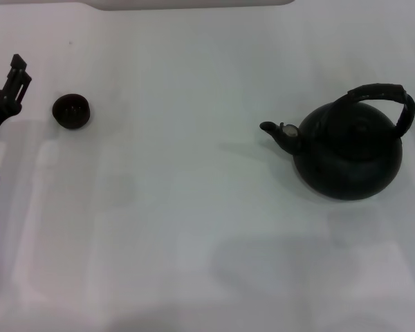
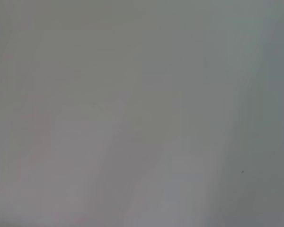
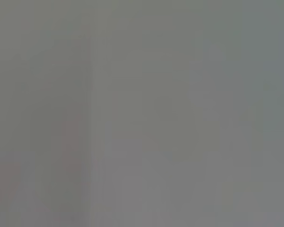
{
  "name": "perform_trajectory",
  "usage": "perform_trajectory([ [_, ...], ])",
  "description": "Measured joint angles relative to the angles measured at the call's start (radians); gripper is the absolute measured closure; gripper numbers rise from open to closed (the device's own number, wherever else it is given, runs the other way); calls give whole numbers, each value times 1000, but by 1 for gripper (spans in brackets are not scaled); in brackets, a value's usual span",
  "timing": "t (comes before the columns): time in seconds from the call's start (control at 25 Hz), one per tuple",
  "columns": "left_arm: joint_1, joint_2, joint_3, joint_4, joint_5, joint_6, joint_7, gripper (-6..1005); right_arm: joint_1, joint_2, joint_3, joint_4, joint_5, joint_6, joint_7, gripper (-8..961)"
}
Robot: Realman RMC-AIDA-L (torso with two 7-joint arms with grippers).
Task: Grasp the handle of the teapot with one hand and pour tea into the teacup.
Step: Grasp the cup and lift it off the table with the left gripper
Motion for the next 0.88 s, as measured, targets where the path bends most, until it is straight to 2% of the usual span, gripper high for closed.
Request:
perform_trajectory([
  [0.68, -3, 0, 0, 0, 2, 0, -4, 183, 5, -2, 0, 0, 0, 3, 0, 184],
  [0.88, -19, 6, 0, 1, 52, -13, -53, 183, 6, -2, 0, 0, 0, 4, 0, 184],
])
